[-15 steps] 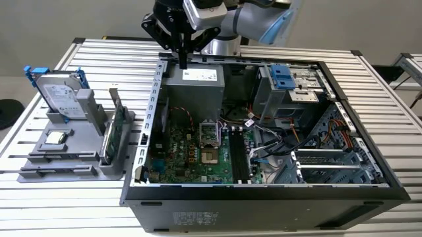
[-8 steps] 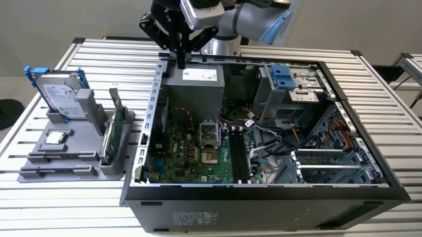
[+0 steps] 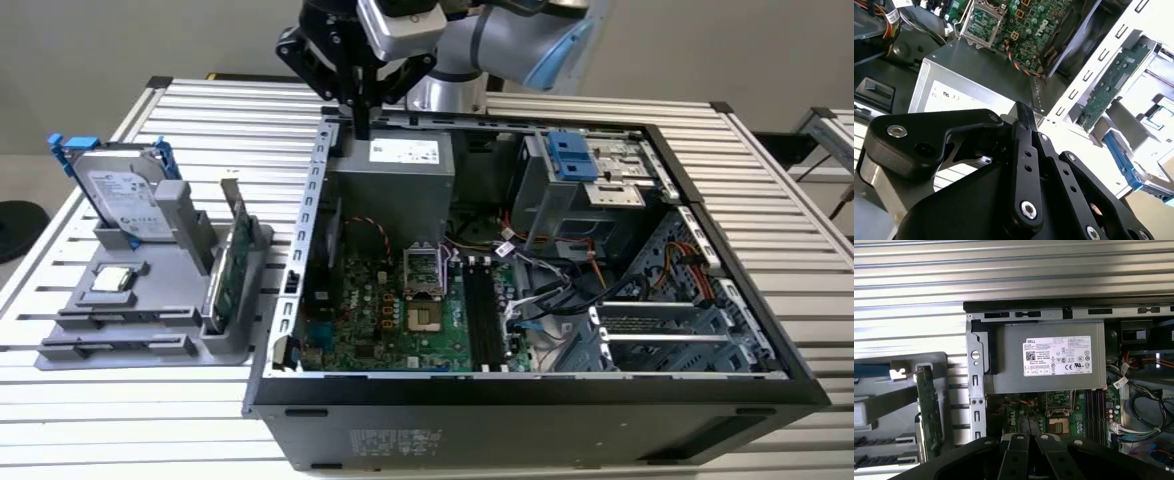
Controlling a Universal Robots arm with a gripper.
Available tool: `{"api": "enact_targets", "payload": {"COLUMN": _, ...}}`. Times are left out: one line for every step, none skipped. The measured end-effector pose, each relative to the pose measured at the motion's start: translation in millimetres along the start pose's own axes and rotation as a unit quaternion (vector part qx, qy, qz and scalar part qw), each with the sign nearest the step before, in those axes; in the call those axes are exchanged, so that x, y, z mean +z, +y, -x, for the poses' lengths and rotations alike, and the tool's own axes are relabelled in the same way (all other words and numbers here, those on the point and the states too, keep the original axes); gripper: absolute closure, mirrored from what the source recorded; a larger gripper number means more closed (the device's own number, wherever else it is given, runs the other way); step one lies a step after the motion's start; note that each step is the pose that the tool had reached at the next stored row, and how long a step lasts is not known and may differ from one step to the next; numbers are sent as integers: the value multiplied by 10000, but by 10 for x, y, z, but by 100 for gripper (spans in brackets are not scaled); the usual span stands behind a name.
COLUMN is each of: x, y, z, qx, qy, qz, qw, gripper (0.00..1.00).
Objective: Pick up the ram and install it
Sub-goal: 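Reach for the ram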
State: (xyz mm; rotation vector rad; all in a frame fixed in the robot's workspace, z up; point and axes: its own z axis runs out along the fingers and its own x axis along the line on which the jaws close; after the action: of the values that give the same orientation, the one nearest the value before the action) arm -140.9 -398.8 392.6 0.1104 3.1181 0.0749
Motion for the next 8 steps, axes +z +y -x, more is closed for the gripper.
{"api": "enact_targets", "payload": {"x": 0, "y": 0, "z": -4, "qx": 0, "qy": 0, "qz": 0, "qw": 10000, "gripper": 100}}
{"api": "enact_targets", "payload": {"x": 0, "y": 0, "z": -8, "qx": 0, "qy": 0, "qz": 0, "qw": 10000, "gripper": 100}}
{"api": "enact_targets", "payload": {"x": 0, "y": -1, "z": -12, "qx": 0, "qy": 0, "qz": 0, "qw": 10000, "gripper": 100}}
{"api": "enact_targets", "payload": {"x": 0, "y": -1, "z": -16, "qx": 0, "qy": 0, "qz": 0, "qw": 10000, "gripper": 100}}
{"api": "enact_targets", "payload": {"x": 0, "y": -1, "z": -20, "qx": 0, "qy": 0, "qz": 0, "qw": 10000, "gripper": 100}}
{"api": "enact_targets", "payload": {"x": 0, "y": -2, "z": -24, "qx": 0, "qy": 0, "qz": 1, "qw": 10000, "gripper": 100}}
{"api": "enact_targets", "payload": {"x": 0, "y": -2, "z": -28, "qx": 0, "qy": 0, "qz": 0, "qw": 10000, "gripper": 100}}
{"api": "enact_targets", "payload": {"x": 0, "y": -3, "z": -34, "qx": 0, "qy": 0, "qz": 1, "qw": 10000, "gripper": 100}}
